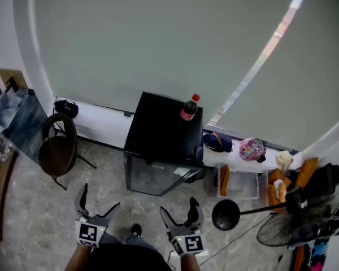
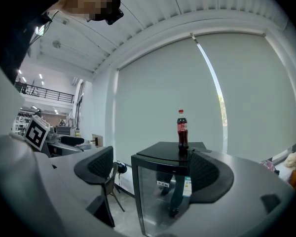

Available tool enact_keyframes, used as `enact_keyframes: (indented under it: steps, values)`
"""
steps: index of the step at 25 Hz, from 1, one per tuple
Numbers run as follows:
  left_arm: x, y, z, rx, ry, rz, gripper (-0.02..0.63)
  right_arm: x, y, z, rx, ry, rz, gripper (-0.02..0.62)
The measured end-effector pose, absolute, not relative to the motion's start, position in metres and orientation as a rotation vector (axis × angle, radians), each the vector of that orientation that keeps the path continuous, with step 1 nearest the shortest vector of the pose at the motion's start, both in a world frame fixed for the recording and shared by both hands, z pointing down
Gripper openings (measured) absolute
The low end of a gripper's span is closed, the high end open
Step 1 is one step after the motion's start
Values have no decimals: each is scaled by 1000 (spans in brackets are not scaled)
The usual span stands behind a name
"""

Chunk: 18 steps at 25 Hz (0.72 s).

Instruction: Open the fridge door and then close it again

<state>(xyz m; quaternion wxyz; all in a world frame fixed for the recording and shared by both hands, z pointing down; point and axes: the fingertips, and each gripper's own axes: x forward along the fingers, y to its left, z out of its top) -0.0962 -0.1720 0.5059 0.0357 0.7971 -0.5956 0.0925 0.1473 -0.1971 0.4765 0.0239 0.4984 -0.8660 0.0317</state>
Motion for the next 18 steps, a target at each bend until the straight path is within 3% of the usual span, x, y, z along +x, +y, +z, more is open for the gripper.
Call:
enact_keyframes:
  steps: [7, 18]
  values:
    - [-100, -209, 555, 2455, -1707, 309, 518, 132, -241, 492, 1466, -2654, 75, 461]
    - [-82, -266, 653, 2525, -1346, 387, 452, 78, -293, 532, 1387, -2565, 46, 460]
